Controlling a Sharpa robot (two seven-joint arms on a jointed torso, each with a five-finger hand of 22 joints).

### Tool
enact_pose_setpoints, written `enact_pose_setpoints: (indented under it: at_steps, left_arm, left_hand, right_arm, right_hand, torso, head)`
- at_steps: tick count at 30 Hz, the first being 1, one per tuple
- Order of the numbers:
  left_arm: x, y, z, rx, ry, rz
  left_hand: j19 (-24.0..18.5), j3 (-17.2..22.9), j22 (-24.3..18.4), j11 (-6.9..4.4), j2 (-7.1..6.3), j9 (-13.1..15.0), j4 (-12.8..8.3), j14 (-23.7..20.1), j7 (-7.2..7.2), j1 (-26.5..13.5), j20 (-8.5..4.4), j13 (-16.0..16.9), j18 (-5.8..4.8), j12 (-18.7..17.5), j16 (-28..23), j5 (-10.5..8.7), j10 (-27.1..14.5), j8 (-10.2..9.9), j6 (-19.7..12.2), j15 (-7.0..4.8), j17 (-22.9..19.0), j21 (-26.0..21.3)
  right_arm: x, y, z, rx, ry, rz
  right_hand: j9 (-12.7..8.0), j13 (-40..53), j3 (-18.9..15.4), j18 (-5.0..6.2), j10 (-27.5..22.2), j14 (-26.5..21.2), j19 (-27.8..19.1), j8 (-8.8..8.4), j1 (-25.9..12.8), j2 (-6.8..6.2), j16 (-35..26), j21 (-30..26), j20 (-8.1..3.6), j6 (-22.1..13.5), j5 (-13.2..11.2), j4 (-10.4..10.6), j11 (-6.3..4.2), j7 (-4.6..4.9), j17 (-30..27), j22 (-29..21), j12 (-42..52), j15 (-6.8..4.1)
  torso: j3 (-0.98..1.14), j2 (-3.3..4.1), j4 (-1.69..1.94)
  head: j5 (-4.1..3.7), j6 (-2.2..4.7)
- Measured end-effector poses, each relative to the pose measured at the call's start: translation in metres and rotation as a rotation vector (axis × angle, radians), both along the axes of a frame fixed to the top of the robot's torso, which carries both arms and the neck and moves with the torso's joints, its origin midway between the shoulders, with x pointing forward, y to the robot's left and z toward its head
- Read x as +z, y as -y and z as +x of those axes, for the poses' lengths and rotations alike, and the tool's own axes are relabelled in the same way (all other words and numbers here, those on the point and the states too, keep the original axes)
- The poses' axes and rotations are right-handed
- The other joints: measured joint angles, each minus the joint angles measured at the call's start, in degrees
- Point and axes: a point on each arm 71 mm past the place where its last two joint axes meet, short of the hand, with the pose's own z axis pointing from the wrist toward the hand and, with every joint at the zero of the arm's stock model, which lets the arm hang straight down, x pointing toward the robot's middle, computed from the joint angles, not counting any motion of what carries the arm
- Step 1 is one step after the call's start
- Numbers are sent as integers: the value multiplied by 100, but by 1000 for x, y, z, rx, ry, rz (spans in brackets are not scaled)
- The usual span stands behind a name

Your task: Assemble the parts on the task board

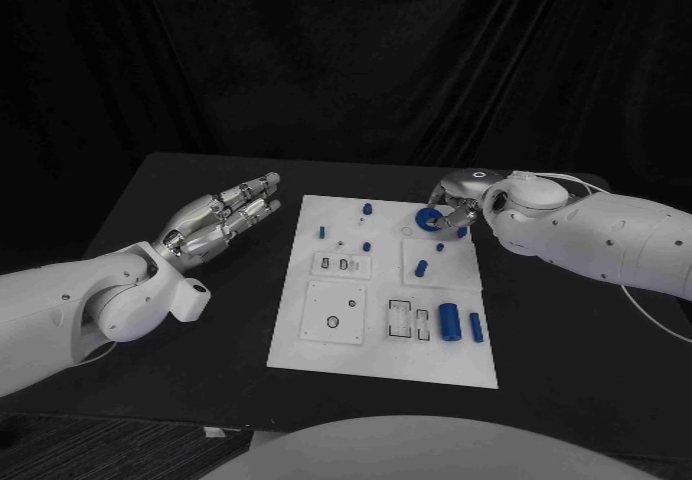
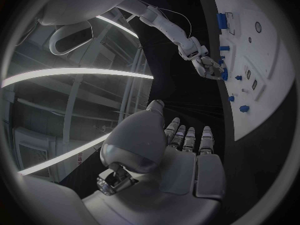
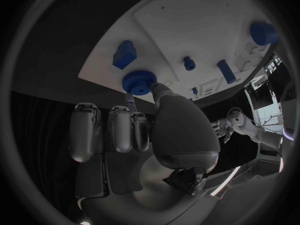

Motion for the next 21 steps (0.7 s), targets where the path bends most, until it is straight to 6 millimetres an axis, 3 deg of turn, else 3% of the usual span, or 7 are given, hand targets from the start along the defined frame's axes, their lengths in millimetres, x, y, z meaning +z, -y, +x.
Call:
enact_pose_setpoints:
  at_steps: [2,6,12,16,21]
  left_arm:
    - [0,0,0,0,0,0]
    - [0,0,0,-2,-1,-1]
    - [0,0,0,-5,-3,-1]
    - [0,0,0,-7,-5,-1]
    - [-1,1,0,-12,-8,-2]
  left_hand:
    - [0,0,0,0,0,0,0,0,0,0,0,0,0,0,0,0,0,0,0,0,-1,0]
    - [0,0,0,0,0,0,0,0,0,0,0,0,0,0,0,0,0,0,0,0,-3,0]
    - [20,0,0,0,0,0,0,0,0,0,20,0,1,0,0,22,0,0,0,0,-4,0]
    - [20,0,0,-1,1,-1,0,-15,0,46,20,0,0,-1,0,22,0,0,0,15,-4,0]
    - [-1,15,-2,15,1,-1,-16,0,0,46,41,0,1,-1,0,22,16,0,0,42,-4,0]
  right_arm:
    - [0,0,0,1,2,2]
    - [0,-3,0,8,5,7]
    - [-1,-3,-1,17,7,13]
    - [-1,-4,-3,28,7,19]
    - [-2,-8,-7,46,5,28]
  right_hand:
    - [73,0,33,0,0,0,0,83,39,39,0,0,0,89,210,-33,0,-28,0,0,0,0]
    - [300,0,164,1,22,0,1,341,160,53,0,-26,-41,225,884,-166,-22,-23,0,0,0,0]
    - [297,4,342,1,21,21,1,448,299,53,0,-47,-41,223,1508,-361,-21,-22,0,-1,0,-21]
    - [293,4,408,1,21,21,1,448,334,60,0,-48,-41,219,1654,-429,-21,-22,0,-1,0,-21]
    - [290,4,401,1,21,21,1,448,335,60,1,-48,-41,213,1604,-437,-21,-27,-1,2,0,-21]
  torso:
    - [0,-1,-1]
    - [0,-1,1]
    - [-1,-1,0]
    - [-1,-1,-1]
    - [-1,-1,-1]
  head:
    - [-1,-3]
    - [5,-4]
    - [1,-4]
    - [1,-4]
    - [-16,-2]
